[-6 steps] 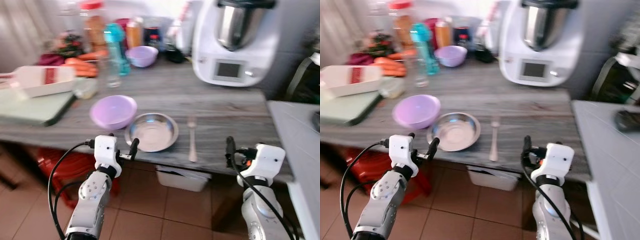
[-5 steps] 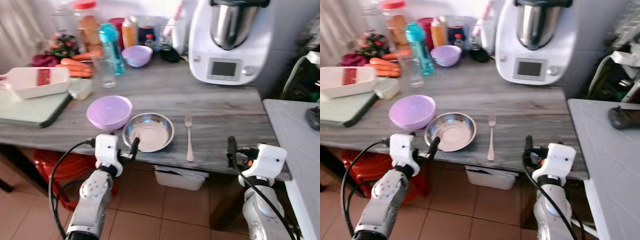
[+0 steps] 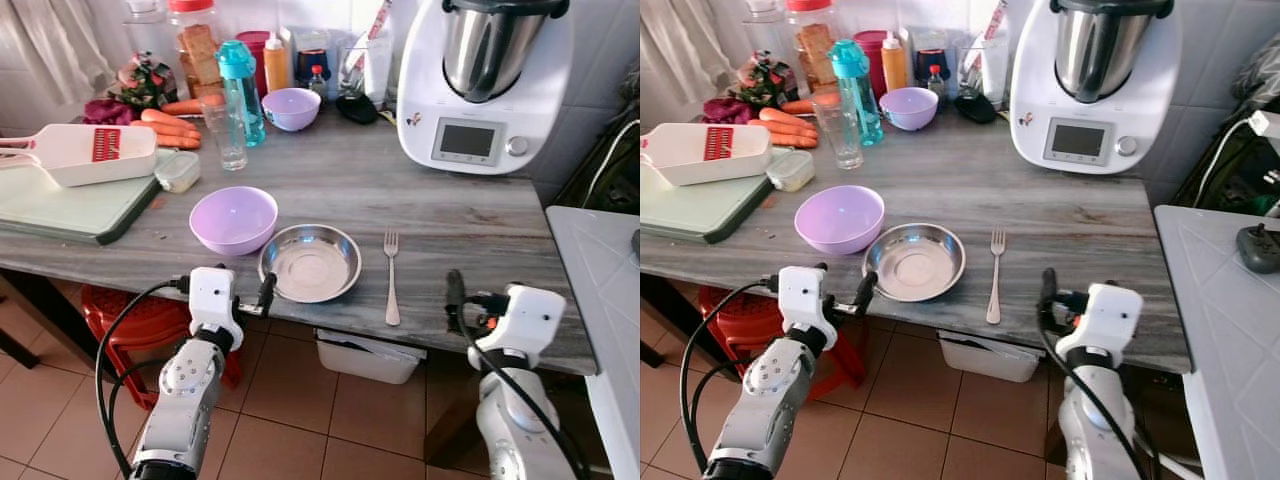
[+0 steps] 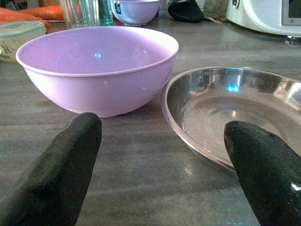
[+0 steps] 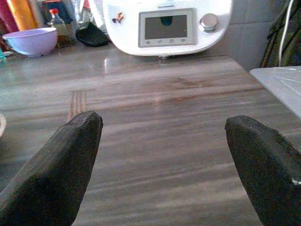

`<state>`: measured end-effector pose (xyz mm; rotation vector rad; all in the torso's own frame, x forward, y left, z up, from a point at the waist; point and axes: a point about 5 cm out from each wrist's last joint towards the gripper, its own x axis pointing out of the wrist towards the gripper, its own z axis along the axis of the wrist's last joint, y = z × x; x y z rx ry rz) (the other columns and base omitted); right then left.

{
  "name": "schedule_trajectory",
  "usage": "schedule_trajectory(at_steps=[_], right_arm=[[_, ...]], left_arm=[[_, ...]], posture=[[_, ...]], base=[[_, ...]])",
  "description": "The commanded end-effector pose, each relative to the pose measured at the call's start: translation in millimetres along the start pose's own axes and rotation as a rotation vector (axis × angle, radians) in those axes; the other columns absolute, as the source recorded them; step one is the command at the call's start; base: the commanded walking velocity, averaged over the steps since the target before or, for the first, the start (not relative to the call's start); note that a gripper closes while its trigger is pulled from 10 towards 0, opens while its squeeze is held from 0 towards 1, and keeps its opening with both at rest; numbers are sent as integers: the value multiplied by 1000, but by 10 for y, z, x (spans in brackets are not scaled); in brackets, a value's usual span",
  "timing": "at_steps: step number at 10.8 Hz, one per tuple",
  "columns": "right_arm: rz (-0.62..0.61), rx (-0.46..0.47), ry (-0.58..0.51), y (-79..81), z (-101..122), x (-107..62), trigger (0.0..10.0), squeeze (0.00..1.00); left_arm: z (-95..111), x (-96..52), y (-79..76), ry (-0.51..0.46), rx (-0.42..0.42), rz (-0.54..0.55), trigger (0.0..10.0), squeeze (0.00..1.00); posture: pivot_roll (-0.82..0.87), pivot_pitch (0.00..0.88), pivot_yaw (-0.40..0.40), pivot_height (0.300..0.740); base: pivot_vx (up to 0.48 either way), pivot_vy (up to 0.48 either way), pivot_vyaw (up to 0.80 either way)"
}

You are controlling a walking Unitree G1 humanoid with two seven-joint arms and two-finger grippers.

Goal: Setting the table

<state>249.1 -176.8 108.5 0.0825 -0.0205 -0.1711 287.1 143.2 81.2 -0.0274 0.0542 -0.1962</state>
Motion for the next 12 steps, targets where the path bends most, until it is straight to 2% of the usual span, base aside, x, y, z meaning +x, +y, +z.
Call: schedule_trajectory(at_steps=[1, 4, 12], right_arm=[[-3, -3, 7, -16, -12, 7, 10000, 0], [-9, -2, 9, -23, -21, 2, 10000, 0], [-22, -2, 15, -50, -24, -13, 10000, 0]], left_arm=[[6, -1, 12, 8, 12, 5, 10000, 0], [15, 2, 4, 11, 11, 1, 10000, 0], [-17, 9, -34, 34, 14, -11, 10000, 0]], posture=[[58, 0, 43, 740], [57, 0, 45, 740], [41, 0, 48, 740]], base=[[0, 0, 0], [-81, 0, 0], [-324, 0, 0]])
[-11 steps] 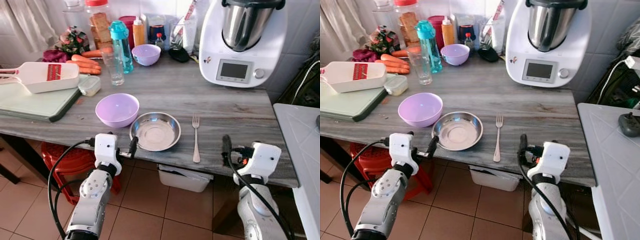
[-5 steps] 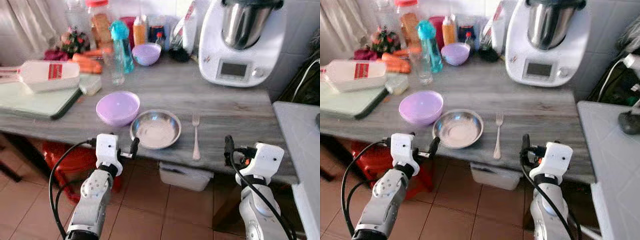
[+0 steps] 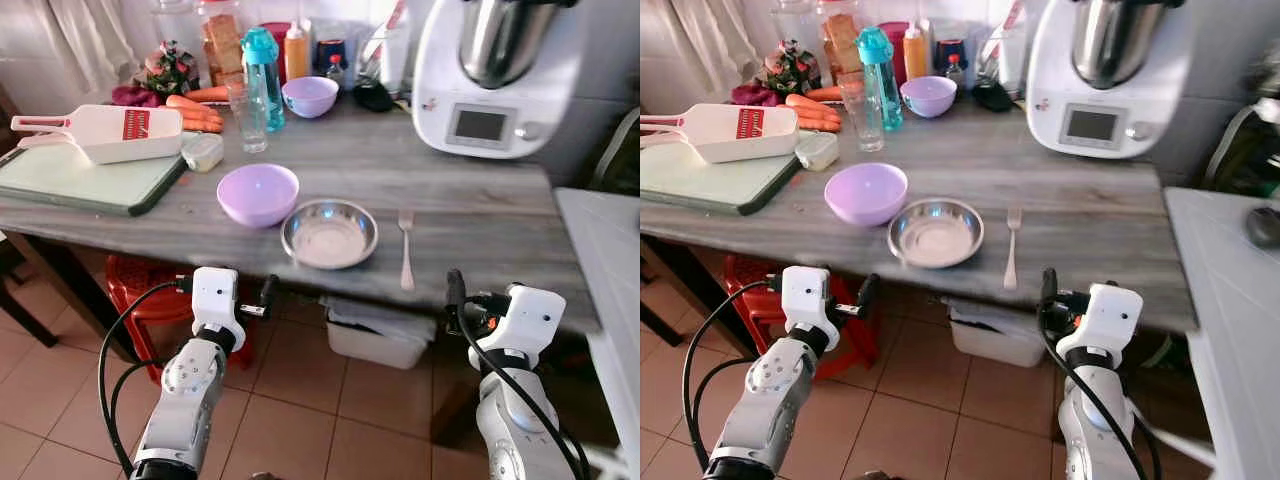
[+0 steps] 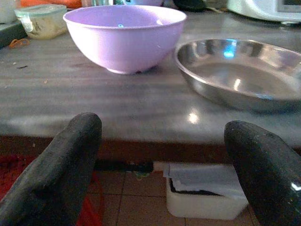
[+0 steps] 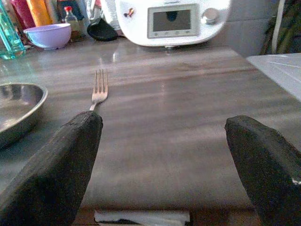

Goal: Setting the table

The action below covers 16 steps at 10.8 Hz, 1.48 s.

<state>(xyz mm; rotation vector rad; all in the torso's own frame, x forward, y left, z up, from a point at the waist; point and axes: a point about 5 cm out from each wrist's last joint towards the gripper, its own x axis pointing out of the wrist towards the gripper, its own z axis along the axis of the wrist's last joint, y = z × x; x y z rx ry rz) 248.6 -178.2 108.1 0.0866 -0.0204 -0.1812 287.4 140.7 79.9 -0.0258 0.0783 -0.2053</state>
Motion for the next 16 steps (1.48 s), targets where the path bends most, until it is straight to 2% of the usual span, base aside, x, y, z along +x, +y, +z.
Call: schedule_trajectory(at_steps=[1, 12, 13, 16], right_arm=[[-13, -7, 15, -39, -21, -12, 10000, 0], [-24, -5, 24, -55, -41, 3, 10000, 0], [-23, -5, 24, -49, -41, 5, 10000, 0], [4, -51, -12, -36, -16, -18, 10000, 0]], left_arm=[[-3, -2, -15, 7, 16, -5, 10000, 0], [-19, -18, -24, 11, 26, -15, 10000, 0], [-2, -30, -15, -12, 54, -35, 10000, 0], [26, -42, -12, -46, 47, -67, 10000, 0]], posture=[[40, 0, 47, 740], [48, 0, 44, 740], [50, 0, 43, 740], [51, 0, 43, 740]], base=[[-386, 0, 0], [-372, 0, 0], [0, 0, 0], [0, 0, 0]])
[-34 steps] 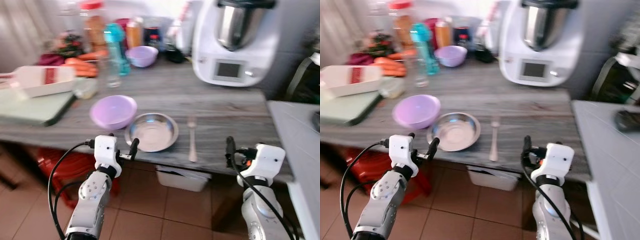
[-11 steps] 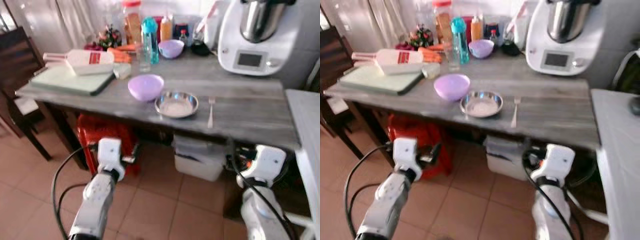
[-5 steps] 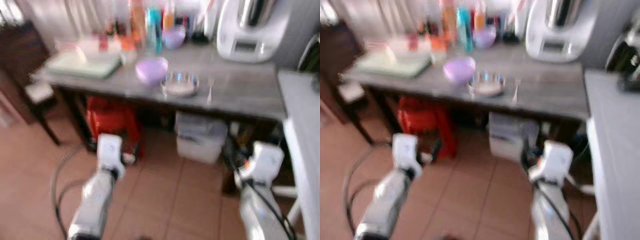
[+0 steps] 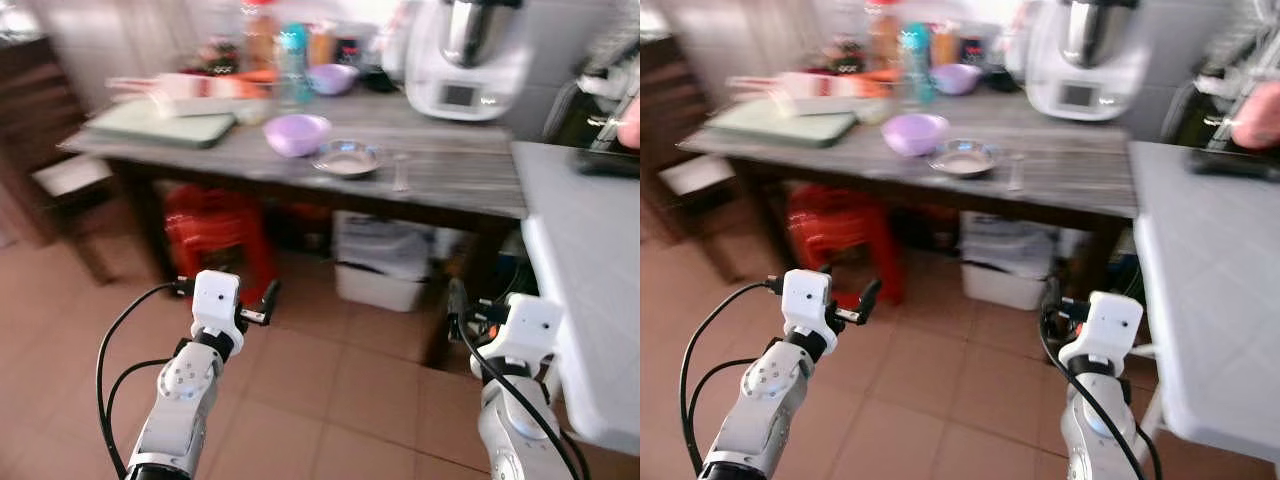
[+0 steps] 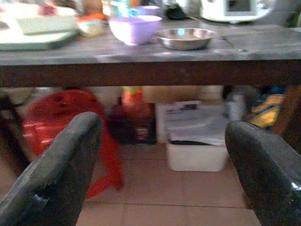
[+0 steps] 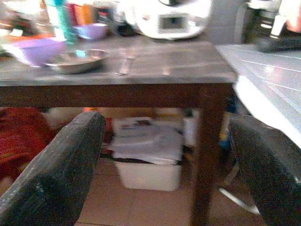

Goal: Setting the table

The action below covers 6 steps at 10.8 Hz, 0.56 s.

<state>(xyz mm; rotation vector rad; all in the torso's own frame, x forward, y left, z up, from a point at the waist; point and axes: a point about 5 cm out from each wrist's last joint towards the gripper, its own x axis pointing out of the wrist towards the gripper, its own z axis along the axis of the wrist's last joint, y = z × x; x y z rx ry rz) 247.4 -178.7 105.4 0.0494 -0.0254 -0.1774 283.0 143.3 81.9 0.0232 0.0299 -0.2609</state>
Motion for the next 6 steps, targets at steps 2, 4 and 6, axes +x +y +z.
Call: schedule_trajectory(at_steps=[2, 4, 6], right_arm=[[11, -58, -54, -28, 55, -44, 10000, 0], [11, -76, -69, -42, 53, -79, 10000, 0], [3, -101, -78, -64, 50, -96, 10000, 0]], left_arm=[[-8, -16, -34, -6, 2, -13, 10000, 0], [-63, -67, -48, 0, 8, -13, 10000, 0], [-97, -89, -39, 6, 11, -8, 10000, 0]], posture=[[50, 0, 43, 740], [52, 0, 44, 740], [57, 0, 45, 740]], base=[[0, 0, 0], [0, 0, 0], [0, 0, 0]])
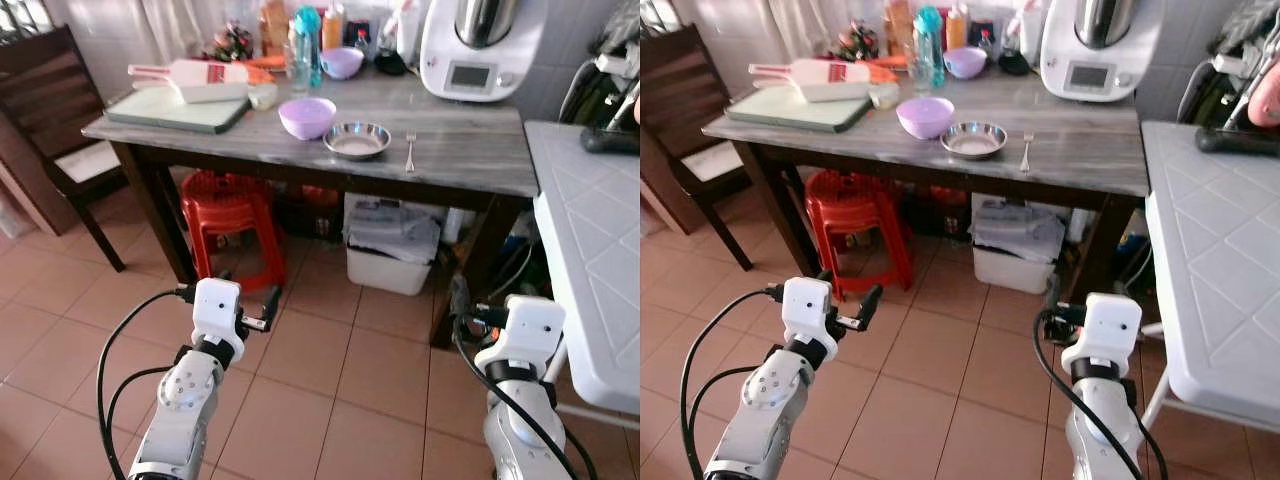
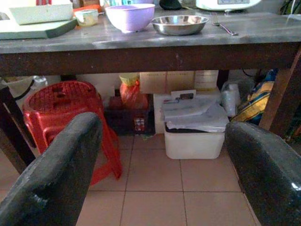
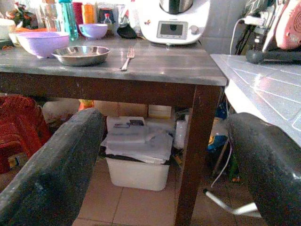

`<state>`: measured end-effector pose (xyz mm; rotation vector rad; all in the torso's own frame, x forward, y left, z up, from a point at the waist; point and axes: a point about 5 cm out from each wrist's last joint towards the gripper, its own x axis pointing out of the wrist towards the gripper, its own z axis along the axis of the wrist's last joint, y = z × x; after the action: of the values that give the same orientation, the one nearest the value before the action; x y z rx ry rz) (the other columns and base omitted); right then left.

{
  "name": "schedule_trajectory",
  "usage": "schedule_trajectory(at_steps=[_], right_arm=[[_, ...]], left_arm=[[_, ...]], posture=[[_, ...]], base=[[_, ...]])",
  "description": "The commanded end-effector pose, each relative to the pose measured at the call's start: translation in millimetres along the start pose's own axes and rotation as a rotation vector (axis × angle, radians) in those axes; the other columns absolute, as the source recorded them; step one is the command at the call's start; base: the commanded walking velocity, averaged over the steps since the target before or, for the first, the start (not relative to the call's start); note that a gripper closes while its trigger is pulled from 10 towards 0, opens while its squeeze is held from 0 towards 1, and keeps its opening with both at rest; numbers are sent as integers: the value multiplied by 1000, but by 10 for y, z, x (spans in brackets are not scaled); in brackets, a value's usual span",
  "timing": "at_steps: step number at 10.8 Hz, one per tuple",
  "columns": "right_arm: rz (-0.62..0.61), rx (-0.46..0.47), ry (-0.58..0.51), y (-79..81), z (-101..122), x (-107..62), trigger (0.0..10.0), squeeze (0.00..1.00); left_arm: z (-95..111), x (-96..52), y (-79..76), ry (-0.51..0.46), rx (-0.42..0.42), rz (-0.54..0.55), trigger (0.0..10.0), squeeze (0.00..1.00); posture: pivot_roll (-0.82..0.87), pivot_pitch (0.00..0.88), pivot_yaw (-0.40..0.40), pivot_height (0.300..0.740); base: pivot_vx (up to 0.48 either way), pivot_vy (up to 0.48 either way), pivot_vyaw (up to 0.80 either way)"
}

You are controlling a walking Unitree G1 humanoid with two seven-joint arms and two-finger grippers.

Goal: Setting the table

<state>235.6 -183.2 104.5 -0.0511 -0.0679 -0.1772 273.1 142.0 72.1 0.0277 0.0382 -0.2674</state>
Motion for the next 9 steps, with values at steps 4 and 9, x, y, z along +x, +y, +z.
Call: schedule_trajectory(at_steps=[4, 9], right_arm=[[-23, -47, 14, -137, -58, -243, 10000, 0], [-15, -68, 70, -162, -163, -431, 10000, 0]], left_arm=[[-109, -162, 93, 18, 33, 24, 10000, 0], [-113, -158, 33, 5, 26, 11, 10000, 0]], posture=[[68, 0, 43, 740], [54, 0, 57, 740]], base=[[0, 0, 0], [0, 0, -335]])
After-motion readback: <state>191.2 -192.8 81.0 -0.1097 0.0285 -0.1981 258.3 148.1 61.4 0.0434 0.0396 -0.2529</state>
